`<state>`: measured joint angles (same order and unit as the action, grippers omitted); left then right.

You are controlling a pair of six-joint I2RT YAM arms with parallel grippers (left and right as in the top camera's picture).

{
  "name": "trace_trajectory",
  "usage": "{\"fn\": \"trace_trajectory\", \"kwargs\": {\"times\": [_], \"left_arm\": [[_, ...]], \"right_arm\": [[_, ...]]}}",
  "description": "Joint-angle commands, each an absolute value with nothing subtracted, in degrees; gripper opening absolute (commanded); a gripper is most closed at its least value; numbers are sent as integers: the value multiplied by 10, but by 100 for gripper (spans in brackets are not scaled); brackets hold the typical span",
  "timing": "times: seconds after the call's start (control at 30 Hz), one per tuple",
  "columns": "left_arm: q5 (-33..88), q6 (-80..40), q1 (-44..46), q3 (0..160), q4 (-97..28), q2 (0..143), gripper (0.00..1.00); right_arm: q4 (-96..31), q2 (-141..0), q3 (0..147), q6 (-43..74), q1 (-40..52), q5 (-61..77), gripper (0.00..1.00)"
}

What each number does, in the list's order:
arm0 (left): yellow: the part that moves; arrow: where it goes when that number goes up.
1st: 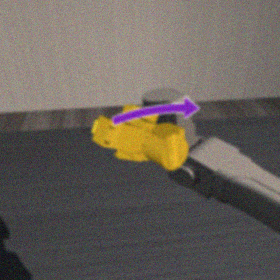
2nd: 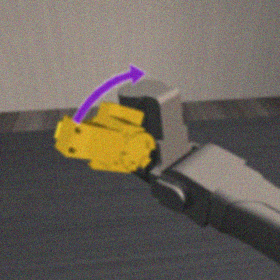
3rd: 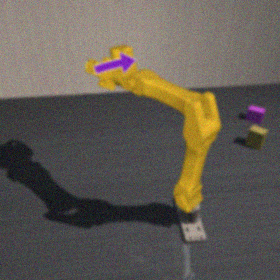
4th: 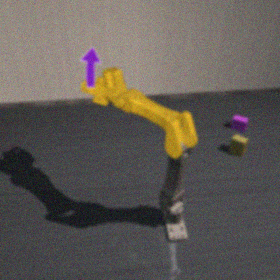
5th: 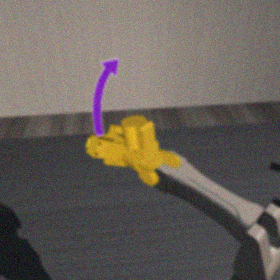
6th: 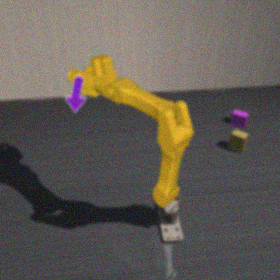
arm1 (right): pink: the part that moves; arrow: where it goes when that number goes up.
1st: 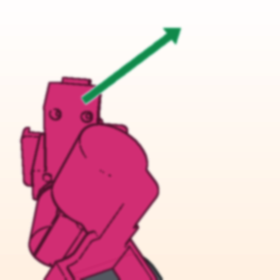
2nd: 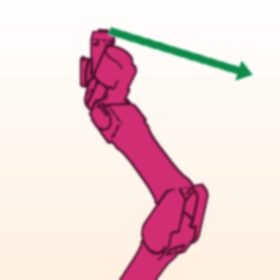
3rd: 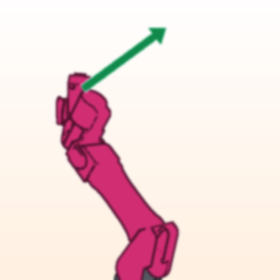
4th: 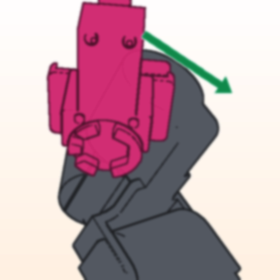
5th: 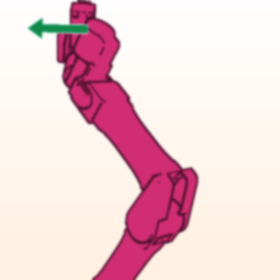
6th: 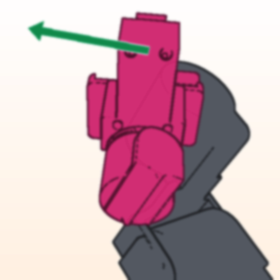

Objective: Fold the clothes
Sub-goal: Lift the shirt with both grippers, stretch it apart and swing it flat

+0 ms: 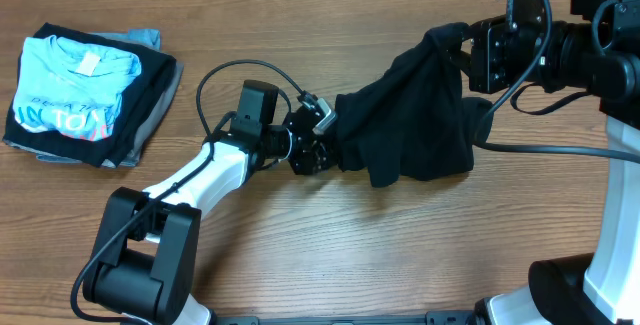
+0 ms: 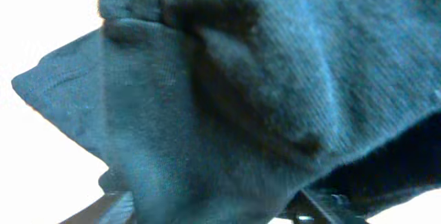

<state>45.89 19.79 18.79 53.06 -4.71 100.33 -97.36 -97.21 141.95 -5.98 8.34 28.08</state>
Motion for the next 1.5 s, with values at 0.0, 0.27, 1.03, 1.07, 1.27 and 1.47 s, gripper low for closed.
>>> {"fn": "trace_trajectory", "kwargs": {"times": [0.0, 0.27, 1.03, 1.07, 1.27, 1.47], "left_arm": [[479, 173, 184, 530, -47, 1006, 26], [472, 126, 133, 554, -105, 991, 4], [50, -7, 115, 780, -298, 573, 4], [40, -14, 115, 793, -299, 562, 4], [41, -18, 116, 922, -328, 520, 4], [44, -17, 116, 1050, -396, 519, 4]], "right_arm": [[-971, -952, 1421, -57, 84, 281, 4], [-971, -952, 1421, -58, 84, 247, 4], [-970, -849, 1380, -57, 44, 126, 4], [-970, -831, 1380, -57, 36, 126, 4], [-946, -754, 1380, -57, 21, 126, 4], [-919, -720, 1380, -57, 21, 126, 4]]}}
